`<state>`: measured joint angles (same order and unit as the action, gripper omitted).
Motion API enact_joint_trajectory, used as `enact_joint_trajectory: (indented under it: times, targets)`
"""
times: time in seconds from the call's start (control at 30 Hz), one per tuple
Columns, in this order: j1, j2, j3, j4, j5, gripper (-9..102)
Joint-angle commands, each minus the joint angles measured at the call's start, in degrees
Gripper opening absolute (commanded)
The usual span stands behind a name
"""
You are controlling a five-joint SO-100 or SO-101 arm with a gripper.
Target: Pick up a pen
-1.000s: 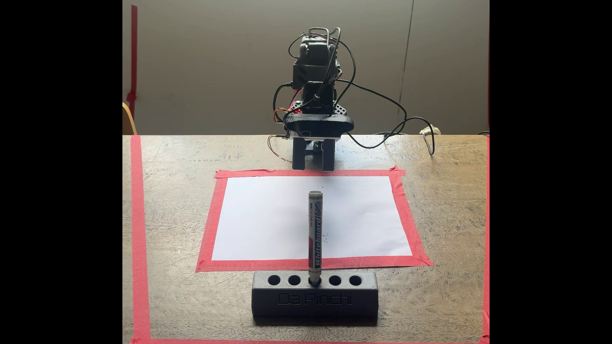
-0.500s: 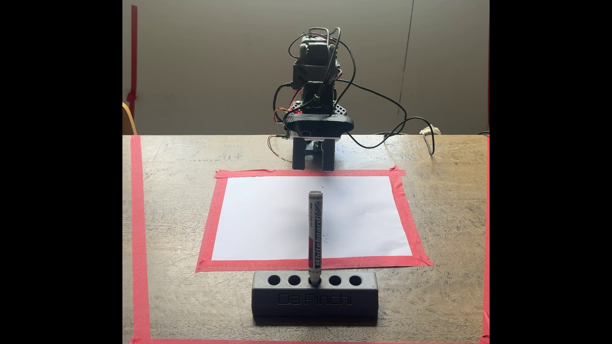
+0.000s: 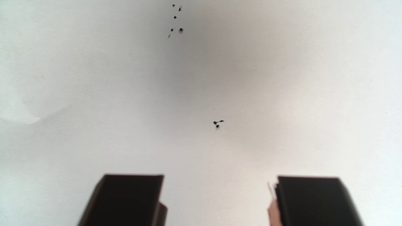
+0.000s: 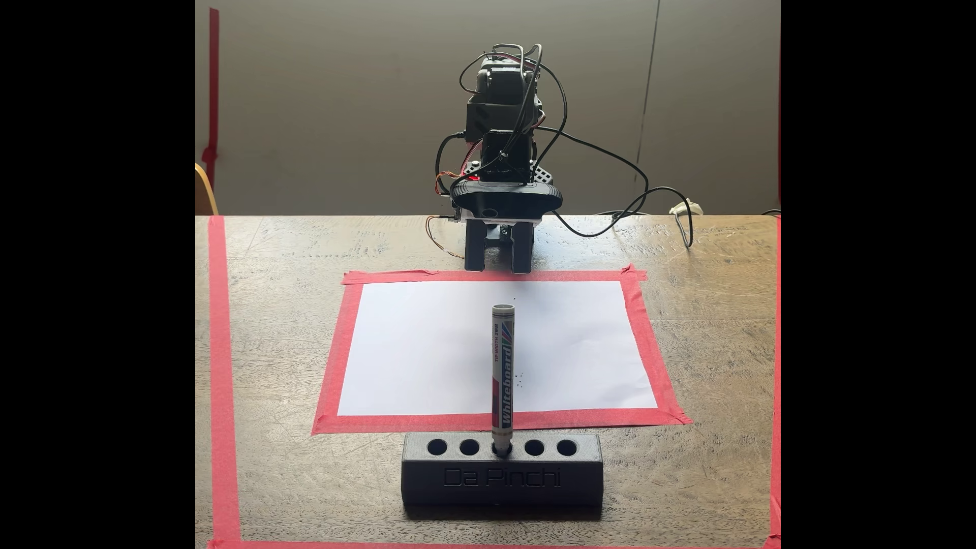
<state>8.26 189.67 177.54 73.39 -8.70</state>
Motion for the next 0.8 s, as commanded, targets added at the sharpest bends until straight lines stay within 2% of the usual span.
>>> enact_joint_trajectory:
  times: [0.0,0.23,0.33,0.53,0.77]
  targets:
    - [0.09,-0.18,-4.13,-0.70,0.44,102]
    - [0.18,-16.26,-18.98,-5.89,-0.18,102]
    - [-0.26,-31.99,-34.89,-8.88,0.35,102]
    - [-0.18,-57.83,-61.00,-9.32,0.35,102]
    - [-0.53,-80.24,-84.11,-8.88,0.00,102]
